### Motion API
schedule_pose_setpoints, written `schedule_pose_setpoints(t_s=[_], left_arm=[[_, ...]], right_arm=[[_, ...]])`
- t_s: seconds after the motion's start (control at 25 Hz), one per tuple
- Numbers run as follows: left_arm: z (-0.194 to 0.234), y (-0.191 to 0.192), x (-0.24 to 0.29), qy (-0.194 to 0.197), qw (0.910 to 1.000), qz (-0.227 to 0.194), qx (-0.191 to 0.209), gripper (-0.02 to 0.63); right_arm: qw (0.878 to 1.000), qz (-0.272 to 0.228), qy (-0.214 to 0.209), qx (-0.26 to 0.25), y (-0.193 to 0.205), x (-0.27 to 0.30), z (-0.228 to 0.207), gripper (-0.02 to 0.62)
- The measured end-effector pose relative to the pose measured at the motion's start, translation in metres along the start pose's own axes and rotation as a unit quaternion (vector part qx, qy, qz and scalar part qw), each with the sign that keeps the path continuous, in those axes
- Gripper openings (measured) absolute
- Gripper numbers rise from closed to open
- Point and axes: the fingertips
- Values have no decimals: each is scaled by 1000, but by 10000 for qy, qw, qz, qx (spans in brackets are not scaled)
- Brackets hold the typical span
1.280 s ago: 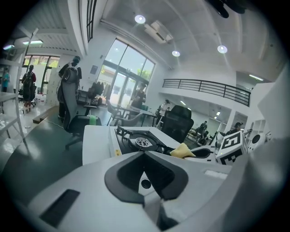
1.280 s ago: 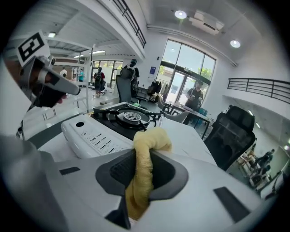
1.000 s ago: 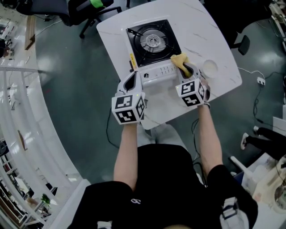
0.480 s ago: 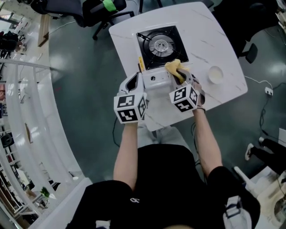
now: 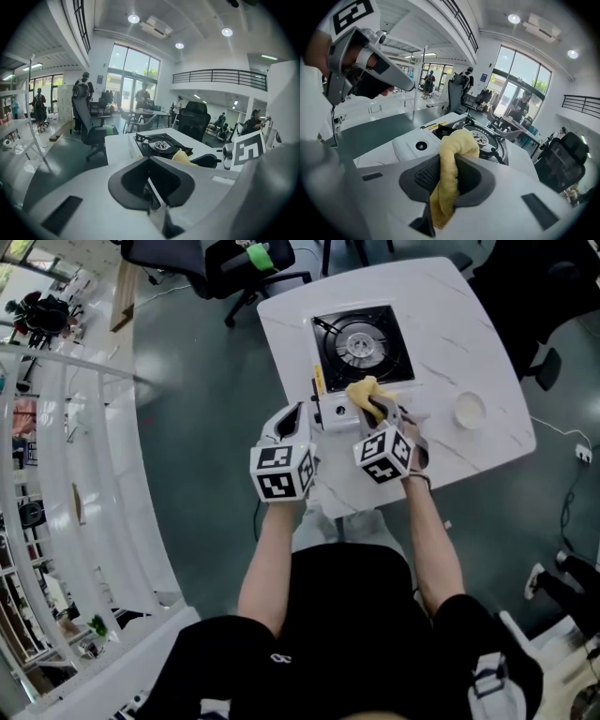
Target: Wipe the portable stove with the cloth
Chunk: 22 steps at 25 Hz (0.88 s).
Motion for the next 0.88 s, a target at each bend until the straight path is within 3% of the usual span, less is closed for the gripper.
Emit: schedule_pose_setpoints(t_s=[0.48,0.88], left_arm=[[-2,0,-2,5,9995,-274,-147,-6],[19,-18,-2,3,9992,-341,-221,-6]], right_arm=[[9976,-444,-512,-140,-30,4,36,57],[9900,-807,-1090,388,-63,6,59,57]])
Point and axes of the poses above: the fingertips, and each gripper's own axes: x forward along the fingers, z to its left, y out of its underside, and after that the axes turned 15 degrees about -x, right-handed
